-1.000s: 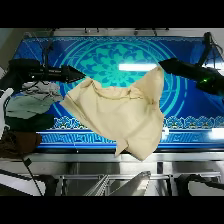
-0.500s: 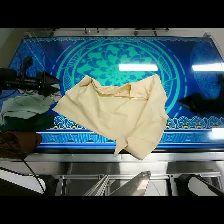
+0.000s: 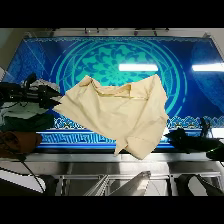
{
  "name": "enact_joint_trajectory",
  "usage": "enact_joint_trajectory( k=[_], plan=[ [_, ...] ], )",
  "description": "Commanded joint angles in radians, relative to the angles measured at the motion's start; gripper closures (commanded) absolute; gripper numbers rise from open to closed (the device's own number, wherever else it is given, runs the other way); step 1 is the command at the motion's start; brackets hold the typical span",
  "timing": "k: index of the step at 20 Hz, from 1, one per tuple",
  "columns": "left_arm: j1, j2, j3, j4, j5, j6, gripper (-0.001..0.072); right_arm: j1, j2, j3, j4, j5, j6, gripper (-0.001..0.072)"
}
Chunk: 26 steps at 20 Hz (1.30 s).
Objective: Fold the shirts.
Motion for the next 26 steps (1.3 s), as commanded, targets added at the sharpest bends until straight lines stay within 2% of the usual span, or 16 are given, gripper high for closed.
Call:
enact_joint_trajectory(
  k=[1, 6, 9, 10, 11, 12, 14, 16, 19, 22, 26],
  plan=[
    [0.0, 0.0, 0.047, 0.002, 0.029, -0.002, -0.0004, 0.042, -0.013, -0.064, 0.006, -0.033, 0.015, 0.0229],
    [0.0, 0.0, 0.132, 0.001, 0.052, -0.043, -0.0003, 0.278, -0.112, -0.07, 0.192, -0.162, -0.005, 0.023],
    [0.0, 0.0, 0.139, 0.002, 0.052, -0.045, -0.0003, 0.422, -0.215, -0.064, 0.403, -0.232, -0.135, 0.0239],
    [0.0, 0.0, 0.139, 0.002, 0.051, -0.046, -0.0002, 0.43, -0.242, -0.053, 0.46, -0.226, -0.202, 0.0393],
    [0.0, 0.0, 0.139, 0.002, 0.053, -0.053, 0.001, 0.426, -0.252, -0.038, 0.476, -0.216, -0.234, 0.0617],
    [0.0, 0.0, 0.139, 0.002, 0.055, -0.055, 0.0013, 0.412, -0.251, -0.018, 0.46, -0.211, -0.236, 0.0691],
    [0.0, 0.0, 0.139, 0.005, 0.058, -0.071, 0.0014, 0.325, -0.238, 0.035, 0.362, -0.19, -0.206, 0.069],
    [-0.005, 0.0, 0.139, 0.035, 0.067, -0.089, 0.0013, 0.178, -0.238, 0.113, 0.167, -0.162, -0.143, 0.069],
    [-0.053, 0.0, 0.133, 0.204, 0.057, -0.132, 0.0004, -0.038, -0.259, 0.288, -0.027, -0.101, -0.138, 0.0691],
    [-0.147, 0.0, 0.069, 0.292, -0.008, -0.156, 0.0004, -0.132, -0.313, 0.456, -0.058, -0.037, -0.146, 0.0691],
    [-0.266, -0.001, -0.084, 0.299, -0.075, -0.177, 0.0004, -0.085, -0.38, 0.505, -0.055, -0.023, -0.172, 0.069]
  ],
)
